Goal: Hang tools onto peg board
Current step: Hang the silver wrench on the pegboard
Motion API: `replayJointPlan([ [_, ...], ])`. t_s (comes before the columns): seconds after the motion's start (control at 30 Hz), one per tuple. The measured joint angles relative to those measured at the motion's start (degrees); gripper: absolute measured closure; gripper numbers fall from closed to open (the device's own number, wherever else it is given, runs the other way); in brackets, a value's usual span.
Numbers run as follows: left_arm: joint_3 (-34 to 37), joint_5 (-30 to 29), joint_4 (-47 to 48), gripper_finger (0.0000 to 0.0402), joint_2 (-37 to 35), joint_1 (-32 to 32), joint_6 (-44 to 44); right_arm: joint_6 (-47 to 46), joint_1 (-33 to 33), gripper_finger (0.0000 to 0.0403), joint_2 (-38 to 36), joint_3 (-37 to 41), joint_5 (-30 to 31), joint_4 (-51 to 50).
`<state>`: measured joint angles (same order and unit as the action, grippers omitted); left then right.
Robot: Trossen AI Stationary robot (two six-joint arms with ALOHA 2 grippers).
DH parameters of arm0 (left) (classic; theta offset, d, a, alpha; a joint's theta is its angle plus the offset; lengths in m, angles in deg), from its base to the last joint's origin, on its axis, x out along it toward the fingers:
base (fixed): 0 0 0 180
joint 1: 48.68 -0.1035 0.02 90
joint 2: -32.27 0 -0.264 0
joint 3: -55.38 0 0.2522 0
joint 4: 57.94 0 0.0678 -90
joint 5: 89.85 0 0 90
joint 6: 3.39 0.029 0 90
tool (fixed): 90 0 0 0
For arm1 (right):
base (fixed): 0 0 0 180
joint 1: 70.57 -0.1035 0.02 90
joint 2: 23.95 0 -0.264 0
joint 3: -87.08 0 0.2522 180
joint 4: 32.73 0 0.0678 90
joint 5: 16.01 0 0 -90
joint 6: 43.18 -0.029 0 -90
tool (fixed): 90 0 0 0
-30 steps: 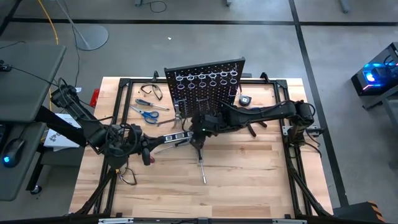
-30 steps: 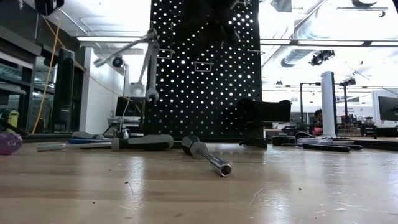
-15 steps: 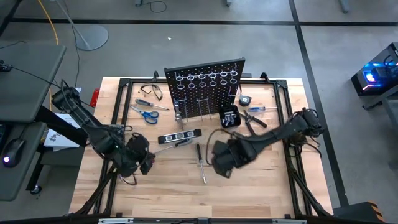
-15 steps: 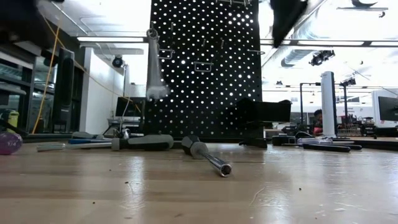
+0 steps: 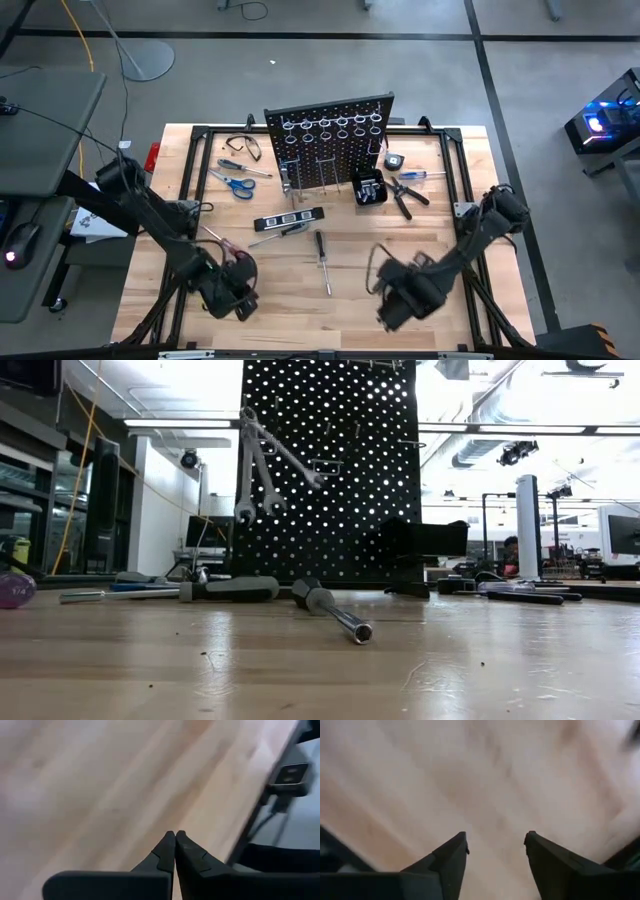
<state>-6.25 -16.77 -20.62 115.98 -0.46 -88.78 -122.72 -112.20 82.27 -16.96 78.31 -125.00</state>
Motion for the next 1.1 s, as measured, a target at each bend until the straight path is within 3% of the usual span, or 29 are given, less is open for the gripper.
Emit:
replayJointPlan([
  [0.17,0.04,0.0,-5.3,0.0401,2.95,0.17,-0.07,-13.45,-6.49,0.0243,-0.01,10.49,-10.16,18.95],
  [0.27,0.04,0.45,-5.89,0.0401,3.26,0.34,-0.04,-19.93,-8.21,0.0252,-0.01,14.02,-10.92,27.13],
  [0.4,0.04,2.59,-2.88,0.0401,3.33,0.55,-0.01,-25.39,-8.65,0.0253,-0.03,16.26,-10.8,28.84],
  [0.57,0.11,5.89,0.38,0.0401,0.43,-1.65,-1.46,-24.72,-7.49,0.0253,-0.04,17.07,-8.91,27.92],
  [0.87,0.04,-2.64,11.71,0.0401,-12.28,-9.82,2.97,-12.25,-3.86,0.0253,-0.07,17.07,-7.98,26.06],
  [1.1,0.04,-3.73,20.35,0.0401,-16.74,-12.84,3.36,-8.86,-1.61,0.0253,-0.07,17.07,-3.11,23.34],
])
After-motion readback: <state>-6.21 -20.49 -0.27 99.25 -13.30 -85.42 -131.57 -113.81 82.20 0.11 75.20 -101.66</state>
